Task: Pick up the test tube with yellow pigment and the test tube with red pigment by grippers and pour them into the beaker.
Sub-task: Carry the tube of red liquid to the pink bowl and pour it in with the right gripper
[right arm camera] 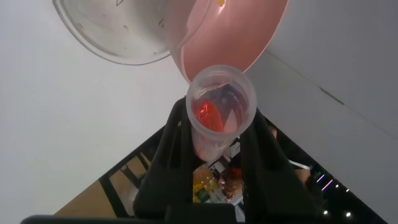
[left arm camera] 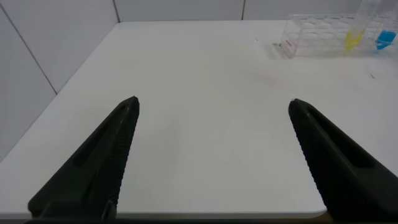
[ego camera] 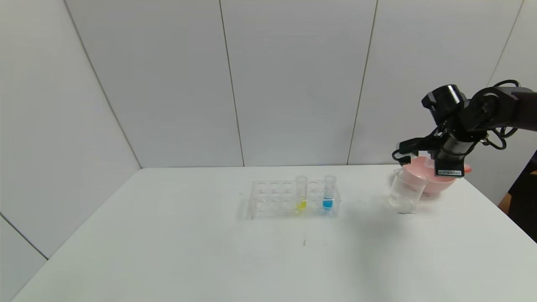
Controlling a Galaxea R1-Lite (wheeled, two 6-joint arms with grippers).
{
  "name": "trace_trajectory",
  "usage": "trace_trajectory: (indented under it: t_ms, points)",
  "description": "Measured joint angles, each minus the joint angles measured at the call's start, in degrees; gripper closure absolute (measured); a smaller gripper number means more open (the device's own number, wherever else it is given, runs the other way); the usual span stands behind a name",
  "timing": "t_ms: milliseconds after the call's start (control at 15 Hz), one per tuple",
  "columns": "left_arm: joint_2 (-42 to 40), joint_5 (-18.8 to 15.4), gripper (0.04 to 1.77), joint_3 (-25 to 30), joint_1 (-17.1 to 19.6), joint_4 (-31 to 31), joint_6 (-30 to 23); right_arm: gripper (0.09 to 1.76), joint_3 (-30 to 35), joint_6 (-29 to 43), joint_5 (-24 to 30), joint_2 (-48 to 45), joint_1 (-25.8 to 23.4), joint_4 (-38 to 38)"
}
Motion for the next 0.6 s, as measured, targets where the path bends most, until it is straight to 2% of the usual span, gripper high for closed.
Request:
trace_trajectory:
  t_ms: [333, 600]
  points:
    - [0.0, 0.0, 0.09, 0.0, 0.0, 0.0, 0.0, 1.35, 0.0, -5.17, -5.95, 0.2, 0.85, -2.68]
    - [0.0, 0.0, 0.09, 0.0, 0.0, 0.0, -0.02, 1.35, 0.0, -6.57, -6.17, 0.52, 1.11, -3.06]
